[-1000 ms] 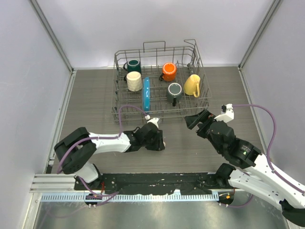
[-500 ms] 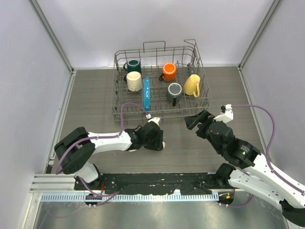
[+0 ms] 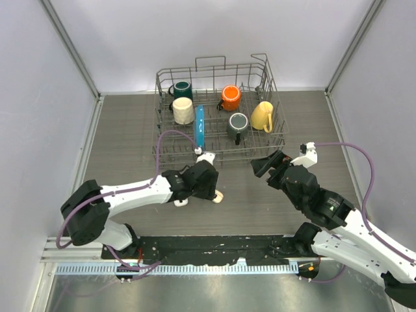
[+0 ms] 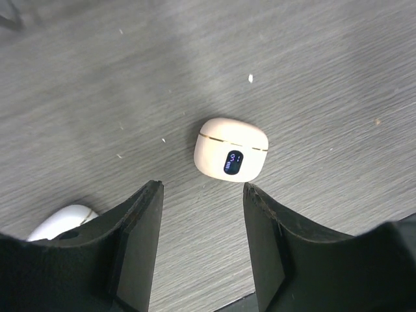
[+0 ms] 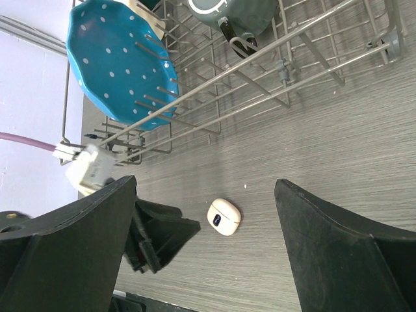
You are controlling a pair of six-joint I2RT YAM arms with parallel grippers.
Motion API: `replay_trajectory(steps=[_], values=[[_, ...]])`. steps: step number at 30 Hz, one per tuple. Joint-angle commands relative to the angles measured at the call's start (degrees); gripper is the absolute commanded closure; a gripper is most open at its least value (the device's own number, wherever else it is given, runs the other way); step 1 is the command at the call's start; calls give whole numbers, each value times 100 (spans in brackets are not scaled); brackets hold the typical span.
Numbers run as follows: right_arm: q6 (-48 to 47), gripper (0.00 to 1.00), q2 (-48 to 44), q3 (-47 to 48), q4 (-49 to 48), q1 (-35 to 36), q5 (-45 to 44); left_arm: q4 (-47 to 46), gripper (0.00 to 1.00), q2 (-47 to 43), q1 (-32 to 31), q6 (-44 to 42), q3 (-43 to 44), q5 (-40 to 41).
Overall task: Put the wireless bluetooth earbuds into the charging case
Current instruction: Place the charging case at the center of the board, then reset both arms
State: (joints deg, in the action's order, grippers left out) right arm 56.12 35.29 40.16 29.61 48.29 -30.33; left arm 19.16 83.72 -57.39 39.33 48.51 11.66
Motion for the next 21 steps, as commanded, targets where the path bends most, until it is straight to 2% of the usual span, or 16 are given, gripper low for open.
replay_trajectory(steps=[1, 5, 7, 8, 9, 10, 16, 19, 21], values=[[-48, 7, 92, 0, -262, 5, -44, 545, 44, -697, -62, -347, 475, 644], [-197, 7, 145, -35, -280, 5, -158, 318, 44, -1391, -62, -698, 370, 855], [-364, 7, 154, -35, -289, 5, -280, 229, 40, -1726, -62, -857, 238, 1021], [-565, 7, 171, -17, -280, -4, -333, 159, 29, -2093, -62, -874, 186, 1092], [-636, 6, 224, 0, -219, -21, -403, 124, 10, -2271, -62, -875, 54, 1171], [-707, 6, 268, 35, -175, -30, -439, 71, 1, -2455, -62, -857, -25, 1372], [-1041, 5, 523, 281, 63, -259, -369, -202, 0, -3924, -62, -603, -755, 2155], [-1076, 5, 523, 334, 107, -391, -360, 96, 0, -4302, -53, -339, -782, 2726], [-1120, 5, 514, 343, 107, -452, -342, 447, 0, -4364, -53, -513, -581, 2763]])
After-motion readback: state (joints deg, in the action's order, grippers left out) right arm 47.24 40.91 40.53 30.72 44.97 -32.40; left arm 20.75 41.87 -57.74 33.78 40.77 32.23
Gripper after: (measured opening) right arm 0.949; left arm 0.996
